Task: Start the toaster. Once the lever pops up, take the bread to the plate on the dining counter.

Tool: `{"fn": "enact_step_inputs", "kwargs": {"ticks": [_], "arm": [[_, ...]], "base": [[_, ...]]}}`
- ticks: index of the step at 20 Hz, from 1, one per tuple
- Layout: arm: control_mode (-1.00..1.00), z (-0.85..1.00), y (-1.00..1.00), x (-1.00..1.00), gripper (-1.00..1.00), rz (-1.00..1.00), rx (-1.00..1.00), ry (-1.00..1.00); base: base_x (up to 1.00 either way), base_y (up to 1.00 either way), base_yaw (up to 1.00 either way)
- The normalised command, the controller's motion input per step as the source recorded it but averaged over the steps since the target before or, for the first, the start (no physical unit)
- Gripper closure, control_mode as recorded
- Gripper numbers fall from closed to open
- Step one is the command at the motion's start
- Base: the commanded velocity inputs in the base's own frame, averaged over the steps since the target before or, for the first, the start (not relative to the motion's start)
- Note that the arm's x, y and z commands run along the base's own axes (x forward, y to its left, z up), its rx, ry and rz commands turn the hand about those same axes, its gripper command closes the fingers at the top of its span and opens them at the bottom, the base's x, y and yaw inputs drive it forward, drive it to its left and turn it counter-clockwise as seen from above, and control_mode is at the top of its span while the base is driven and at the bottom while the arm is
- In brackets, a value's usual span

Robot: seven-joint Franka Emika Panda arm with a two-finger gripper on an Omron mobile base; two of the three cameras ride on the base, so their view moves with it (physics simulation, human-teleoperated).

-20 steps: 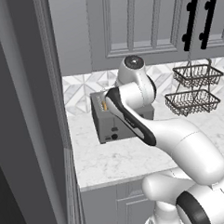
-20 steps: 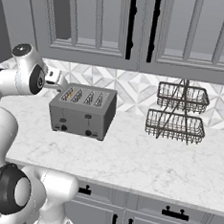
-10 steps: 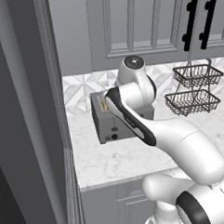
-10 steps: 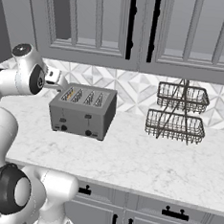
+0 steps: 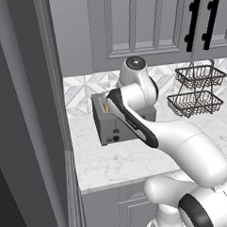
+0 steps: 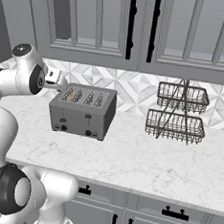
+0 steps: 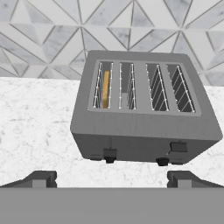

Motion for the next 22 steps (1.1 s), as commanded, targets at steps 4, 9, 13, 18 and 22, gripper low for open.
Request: {"fn": "enact_step_inputs", "kwargs": {"ticks": [4, 9, 13, 18, 22], "arm": [[-1.00, 0.00, 0.00, 0.00, -1.00, 0.00, 0.00, 0.00], [-1.00, 0.00, 0.00, 0.00, -1.00, 0.00, 0.00, 0.00], [-1.00, 0.00, 0.00, 0.00, -1.00, 0.00, 0.00, 0.00], [-1.00, 0.00, 0.00, 0.00, -1.00, 0.00, 0.00, 0.00], [-1.00, 0.00, 0.00, 0.00, -1.00, 0.00, 0.00, 0.00]], "base": [[0.00, 0.00, 0.00], [0.00, 0.00, 0.00], [0.00, 0.00, 0.00], [0.00, 0.00, 0.00], [0.00, 0.00, 0.00]]}}
